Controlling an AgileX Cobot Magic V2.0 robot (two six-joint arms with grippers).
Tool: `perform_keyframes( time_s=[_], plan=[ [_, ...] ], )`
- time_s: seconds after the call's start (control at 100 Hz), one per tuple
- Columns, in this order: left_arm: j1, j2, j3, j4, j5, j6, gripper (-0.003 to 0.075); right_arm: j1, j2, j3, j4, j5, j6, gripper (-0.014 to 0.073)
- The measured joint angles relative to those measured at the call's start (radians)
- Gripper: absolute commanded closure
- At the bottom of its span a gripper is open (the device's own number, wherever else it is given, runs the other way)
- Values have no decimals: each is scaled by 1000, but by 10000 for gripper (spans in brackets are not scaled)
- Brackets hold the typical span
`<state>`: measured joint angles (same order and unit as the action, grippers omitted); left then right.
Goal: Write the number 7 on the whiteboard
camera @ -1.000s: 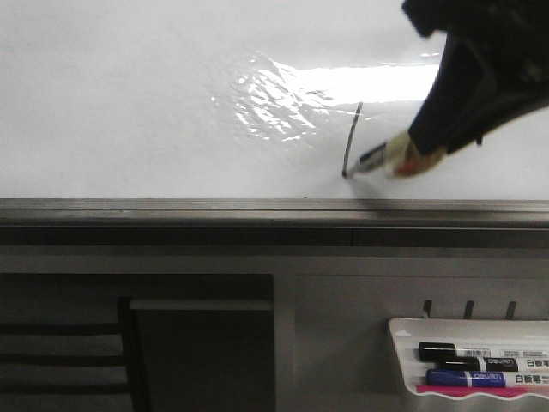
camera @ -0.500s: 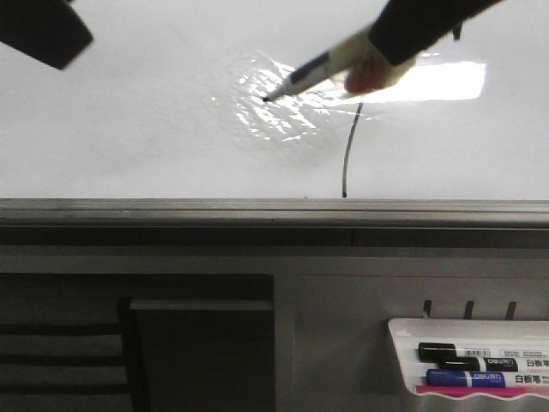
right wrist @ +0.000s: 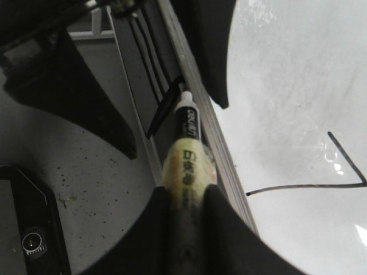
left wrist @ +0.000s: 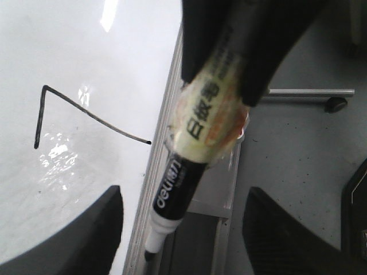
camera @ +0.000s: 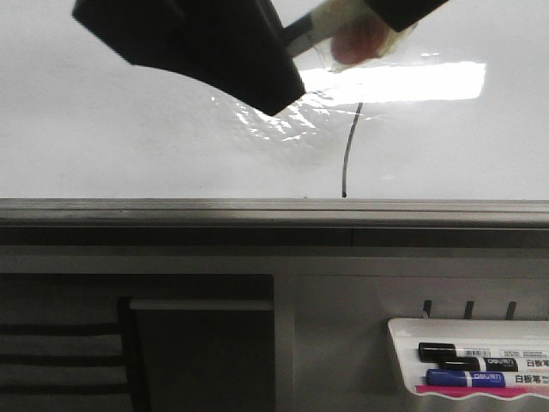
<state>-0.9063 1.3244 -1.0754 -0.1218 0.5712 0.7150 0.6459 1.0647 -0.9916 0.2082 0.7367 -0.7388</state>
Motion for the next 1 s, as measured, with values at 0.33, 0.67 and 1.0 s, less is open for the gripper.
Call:
perform_keyframes(
  time_s=[0.33,0.67,1.0],
  plan=[
    [-2,14,0,-9,-20,39,537,0,0,0,-6,1,-116,647],
    [-4,15,0,-5,-31,58,714,0,0,0,-6,7,-124,647],
    [-6,15,0,-1,-23,71,741,0,0,0,-6,13,-129,594]
  ],
)
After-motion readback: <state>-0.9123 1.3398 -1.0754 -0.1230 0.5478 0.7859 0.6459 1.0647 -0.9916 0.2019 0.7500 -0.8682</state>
